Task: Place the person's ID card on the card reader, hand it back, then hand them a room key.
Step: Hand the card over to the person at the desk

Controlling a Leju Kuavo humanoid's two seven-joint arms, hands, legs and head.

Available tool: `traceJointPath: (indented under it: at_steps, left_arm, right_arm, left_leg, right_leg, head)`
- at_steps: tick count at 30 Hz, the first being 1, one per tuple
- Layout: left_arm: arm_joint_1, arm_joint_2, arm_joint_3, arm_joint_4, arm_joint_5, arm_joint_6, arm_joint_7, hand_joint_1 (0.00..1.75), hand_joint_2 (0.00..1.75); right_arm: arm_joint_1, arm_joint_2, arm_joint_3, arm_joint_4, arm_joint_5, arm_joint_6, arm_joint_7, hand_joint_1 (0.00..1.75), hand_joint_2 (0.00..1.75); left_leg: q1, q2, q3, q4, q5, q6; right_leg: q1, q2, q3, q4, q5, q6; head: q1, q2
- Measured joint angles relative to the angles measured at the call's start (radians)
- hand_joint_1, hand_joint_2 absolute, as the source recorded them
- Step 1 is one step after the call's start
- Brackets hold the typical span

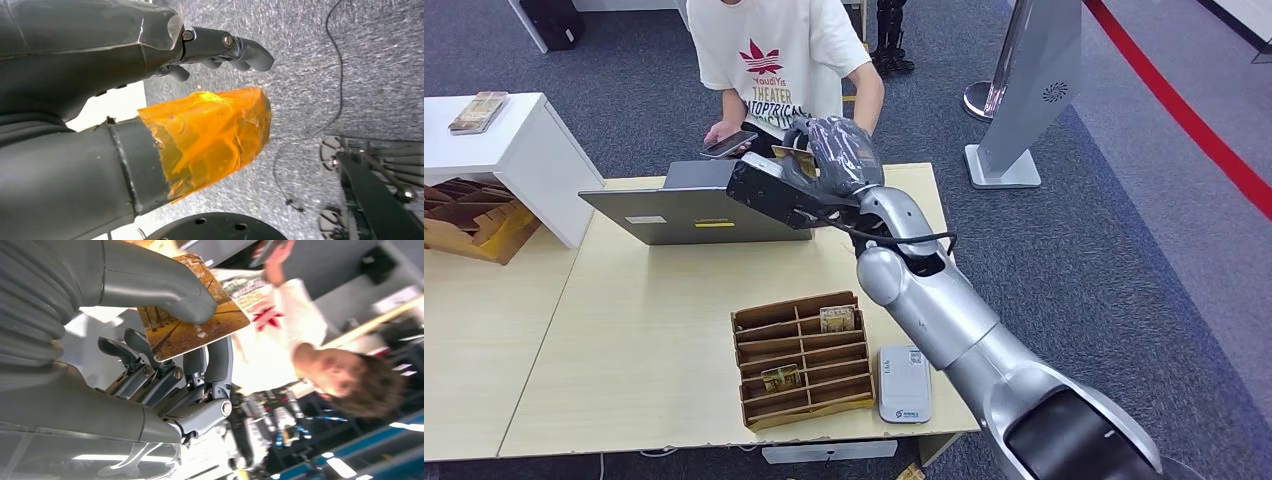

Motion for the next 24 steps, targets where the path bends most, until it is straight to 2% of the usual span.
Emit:
traceJointPath:
  at_steps: [7,14,15,18,19,23,24]
  left_arm:
    - [-0.009,0.000,-0.032,0.000,-0.012,-0.005,0.015,0.00,0.00]
    - [-0.012,-0.001,-0.050,0.000,-0.017,-0.009,0.019,0.00,0.00]
    - [-0.012,-0.001,-0.051,0.000,-0.017,-0.009,0.019,0.00,0.00]
    - [-0.012,-0.001,-0.056,0.000,-0.016,-0.009,0.019,0.00,0.00]
    - [-0.012,-0.001,-0.058,0.000,-0.016,-0.009,0.019,0.00,0.00]
    - [-0.012,-0.001,-0.062,0.000,-0.009,-0.009,0.019,0.00,0.00]
    - [-0.011,-0.001,-0.063,0.000,-0.006,-0.009,0.019,0.00,0.00]
  right_arm:
    - [-0.067,0.023,-0.022,0.169,0.026,-0.029,0.027,1.75,1.75]
    - [-0.078,0.039,-0.038,0.241,0.037,-0.035,0.039,1.74,1.75]
    - [-0.079,0.040,-0.040,0.248,0.041,-0.036,0.040,1.44,1.75]
    - [-0.080,0.044,-0.047,0.269,0.051,-0.038,0.040,0.14,1.75]
    - [-0.080,0.045,-0.049,0.275,0.052,-0.037,0.039,0.00,1.75]
    - [-0.079,0.052,-0.060,0.290,0.035,-0.027,0.012,0.00,1.75]
    - [-0.077,0.055,-0.064,0.291,0.026,-0.023,-0.001,0.00,1.31]
  left_leg:
    - [0.000,0.000,0.000,0.000,0.000,0.000]
    - [0.000,0.000,0.000,0.000,0.000,0.000]
    - [0.000,0.000,0.000,0.000,0.000,0.000]
    - [0.000,0.000,0.000,0.000,0.000,0.000]
    - [0.000,0.000,0.000,0.000,0.000,0.000]
    - [0.000,0.000,0.000,0.000,0.000,0.000]
    - [0.000,0.000,0.000,0.000,0.000,0.000]
  right_leg:
    - [0.000,0.000,0.000,0.000,0.000,0.000]
    - [0.000,0.000,-0.001,0.000,0.000,0.000]
    - [0.000,0.000,-0.001,0.000,0.000,0.000]
    - [0.000,0.000,-0.001,0.000,0.000,0.000]
    - [0.000,0.000,-0.001,0.000,0.000,0.000]
    - [0.000,0.000,-0.001,0.000,0.000,0.000]
    - [0.000,0.000,-0.001,0.000,0.000,0.000]
  head:
    - [0.000,0.000]
    - [0.000,0.000]
    - [0.000,0.000]
    - [0.000,0.000]
    - [0.000,0.000]
    - [0.000,0.000]
    - [0.000,0.000]
